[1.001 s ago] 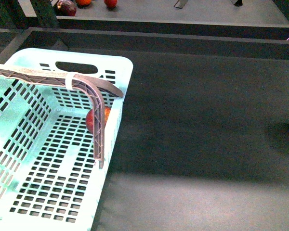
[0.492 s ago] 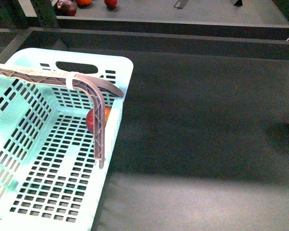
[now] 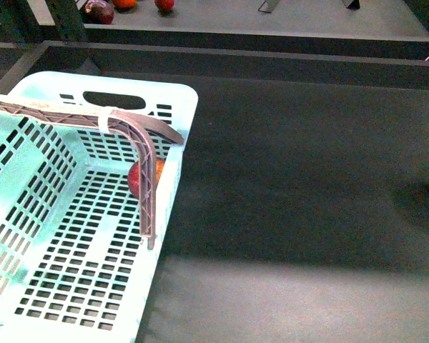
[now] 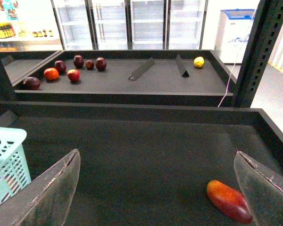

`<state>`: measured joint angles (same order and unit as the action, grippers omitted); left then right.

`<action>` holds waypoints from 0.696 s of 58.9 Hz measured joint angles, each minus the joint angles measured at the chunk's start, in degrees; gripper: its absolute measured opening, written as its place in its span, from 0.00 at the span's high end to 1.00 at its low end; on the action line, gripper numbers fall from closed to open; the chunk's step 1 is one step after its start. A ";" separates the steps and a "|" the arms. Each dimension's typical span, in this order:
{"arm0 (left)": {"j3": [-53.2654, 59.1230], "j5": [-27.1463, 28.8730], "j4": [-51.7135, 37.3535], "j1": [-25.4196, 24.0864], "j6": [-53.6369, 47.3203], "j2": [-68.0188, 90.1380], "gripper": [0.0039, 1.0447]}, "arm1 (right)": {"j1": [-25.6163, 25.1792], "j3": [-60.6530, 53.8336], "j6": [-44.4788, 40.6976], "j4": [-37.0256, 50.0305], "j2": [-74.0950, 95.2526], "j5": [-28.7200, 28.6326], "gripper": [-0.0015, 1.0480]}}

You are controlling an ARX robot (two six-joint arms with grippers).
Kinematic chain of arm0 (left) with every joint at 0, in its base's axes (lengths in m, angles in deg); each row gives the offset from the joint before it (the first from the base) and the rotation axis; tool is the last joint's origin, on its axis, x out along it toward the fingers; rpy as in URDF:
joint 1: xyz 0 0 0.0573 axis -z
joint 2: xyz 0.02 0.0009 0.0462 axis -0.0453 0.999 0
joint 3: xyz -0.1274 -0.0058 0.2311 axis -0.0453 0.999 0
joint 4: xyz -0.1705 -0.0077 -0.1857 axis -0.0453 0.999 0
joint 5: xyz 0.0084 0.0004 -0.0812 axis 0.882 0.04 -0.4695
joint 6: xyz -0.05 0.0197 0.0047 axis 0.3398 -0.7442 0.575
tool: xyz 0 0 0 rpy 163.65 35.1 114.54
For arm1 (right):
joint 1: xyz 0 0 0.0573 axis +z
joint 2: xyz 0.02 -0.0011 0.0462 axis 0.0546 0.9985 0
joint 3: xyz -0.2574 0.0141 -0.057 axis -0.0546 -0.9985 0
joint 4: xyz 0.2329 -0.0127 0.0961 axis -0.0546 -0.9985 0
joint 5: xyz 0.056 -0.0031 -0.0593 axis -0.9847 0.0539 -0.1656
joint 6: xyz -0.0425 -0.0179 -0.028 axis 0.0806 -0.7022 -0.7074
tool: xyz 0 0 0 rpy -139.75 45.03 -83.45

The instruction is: Pick apple with right arm and hold basket with left

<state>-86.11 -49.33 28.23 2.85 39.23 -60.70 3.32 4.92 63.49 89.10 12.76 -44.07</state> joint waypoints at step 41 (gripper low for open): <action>0.00 0.00 0.04 0.00 0.02 -0.04 0.75 | 0.00 0.00 0.00 0.00 0.00 0.02 0.09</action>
<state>-86.11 -49.33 28.27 2.85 39.26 -60.75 3.32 4.92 63.49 89.10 12.76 -44.04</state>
